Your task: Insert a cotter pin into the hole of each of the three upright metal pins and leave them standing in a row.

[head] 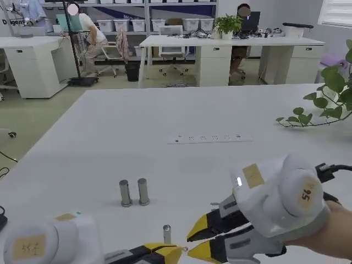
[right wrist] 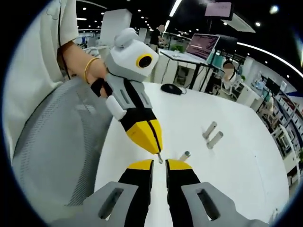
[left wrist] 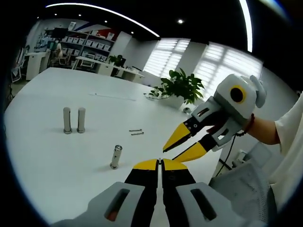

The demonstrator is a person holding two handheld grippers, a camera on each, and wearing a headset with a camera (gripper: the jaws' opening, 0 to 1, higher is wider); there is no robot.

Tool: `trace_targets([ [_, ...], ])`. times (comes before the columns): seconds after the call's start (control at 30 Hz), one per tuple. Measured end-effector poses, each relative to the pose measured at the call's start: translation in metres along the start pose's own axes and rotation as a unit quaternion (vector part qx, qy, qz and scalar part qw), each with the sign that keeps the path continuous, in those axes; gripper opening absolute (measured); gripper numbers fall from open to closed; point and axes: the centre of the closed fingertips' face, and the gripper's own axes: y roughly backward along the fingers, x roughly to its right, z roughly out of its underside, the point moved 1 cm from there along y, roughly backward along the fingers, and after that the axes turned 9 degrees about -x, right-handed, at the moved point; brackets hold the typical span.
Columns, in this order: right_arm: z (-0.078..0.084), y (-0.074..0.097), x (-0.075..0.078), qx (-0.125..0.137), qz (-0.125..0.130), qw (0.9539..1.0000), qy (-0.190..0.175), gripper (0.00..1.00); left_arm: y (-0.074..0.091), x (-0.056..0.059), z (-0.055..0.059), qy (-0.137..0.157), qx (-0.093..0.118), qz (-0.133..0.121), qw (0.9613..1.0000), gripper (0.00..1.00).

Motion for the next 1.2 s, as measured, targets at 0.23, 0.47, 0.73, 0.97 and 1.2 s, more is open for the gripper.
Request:
trace_targets([
  [0.23,0.003,0.004,-0.006,0.019,-0.035,0.9979,-0.051,0.14,0.001,0.009,0.002,-0.043,-0.008,0.019,0.9989,0.0],
  [0.47,0.008,0.01,-0.016,0.023,-0.08,0.9942,-0.068,0.14,0.003,0.021,0.006,-0.084,-0.022,0.046,0.9952,0.0],
  [0.73,0.013,0.014,-0.029,0.02,-0.129,0.9887,-0.074,0.14,0.005,0.036,0.009,-0.128,-0.033,0.079,0.988,0.0],
  [0.97,0.013,0.014,-0.038,0.025,-0.153,0.9855,-0.068,0.13,0.007,0.045,0.012,-0.157,-0.043,0.101,0.9814,0.0],
  [1.2,0.009,0.015,-0.044,0.036,-0.166,0.9835,-0.061,0.12,0.007,0.051,0.015,-0.18,-0.05,0.113,0.976,0.0],
])
